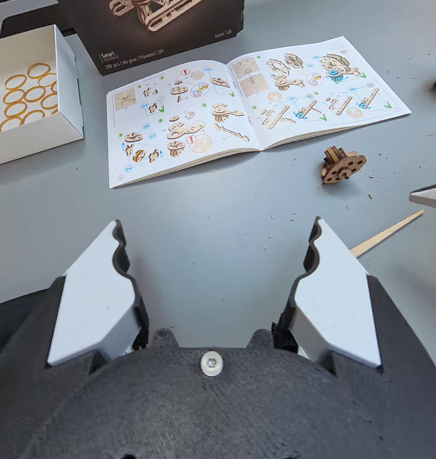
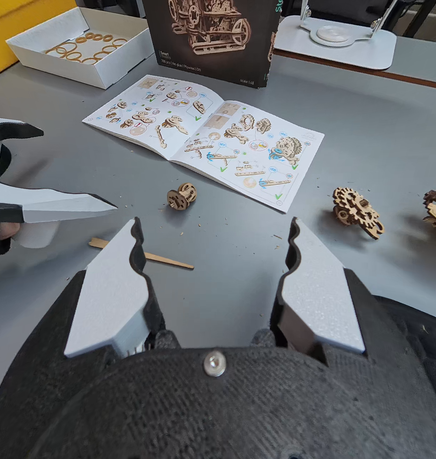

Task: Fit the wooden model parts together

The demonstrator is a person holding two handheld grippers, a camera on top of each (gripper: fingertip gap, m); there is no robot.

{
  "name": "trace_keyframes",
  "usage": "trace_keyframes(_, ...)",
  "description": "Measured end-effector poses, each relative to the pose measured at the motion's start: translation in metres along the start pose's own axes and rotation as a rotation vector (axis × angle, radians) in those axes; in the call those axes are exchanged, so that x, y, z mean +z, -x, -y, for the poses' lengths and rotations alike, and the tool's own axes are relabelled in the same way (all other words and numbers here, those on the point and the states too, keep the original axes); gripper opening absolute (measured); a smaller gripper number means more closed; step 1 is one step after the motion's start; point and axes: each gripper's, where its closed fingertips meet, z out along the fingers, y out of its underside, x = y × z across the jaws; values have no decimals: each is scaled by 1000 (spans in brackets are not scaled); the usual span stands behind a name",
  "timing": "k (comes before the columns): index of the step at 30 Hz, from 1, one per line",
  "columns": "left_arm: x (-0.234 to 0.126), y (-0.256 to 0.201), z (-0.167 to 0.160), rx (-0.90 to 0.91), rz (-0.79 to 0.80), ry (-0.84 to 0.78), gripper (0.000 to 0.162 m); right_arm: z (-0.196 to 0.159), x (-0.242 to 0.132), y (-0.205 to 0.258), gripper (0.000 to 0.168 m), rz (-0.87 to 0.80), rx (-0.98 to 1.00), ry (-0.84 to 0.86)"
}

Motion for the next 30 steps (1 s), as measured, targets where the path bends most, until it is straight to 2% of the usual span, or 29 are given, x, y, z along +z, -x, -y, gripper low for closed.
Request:
trace_keyframes(1,1,1,0,9,20,7,144,-2,3,3,118,2,19,7)
trace_keyframes(9,9,1,-4,6,71,57,149,-29,25,5,130,-47,42,158)
trace_keyframes(11,11,1,-7,5,76,81,151,-36,29,4,140,-41,63,205)
trace_keyframes(17,18,4,-17,-100,10,158,157,-39,34,-6,151,-85,57,239)
trace_keyframes(30,23,9,-17,-108,39,173,158,-38,36,-7,151,-90,51,242)
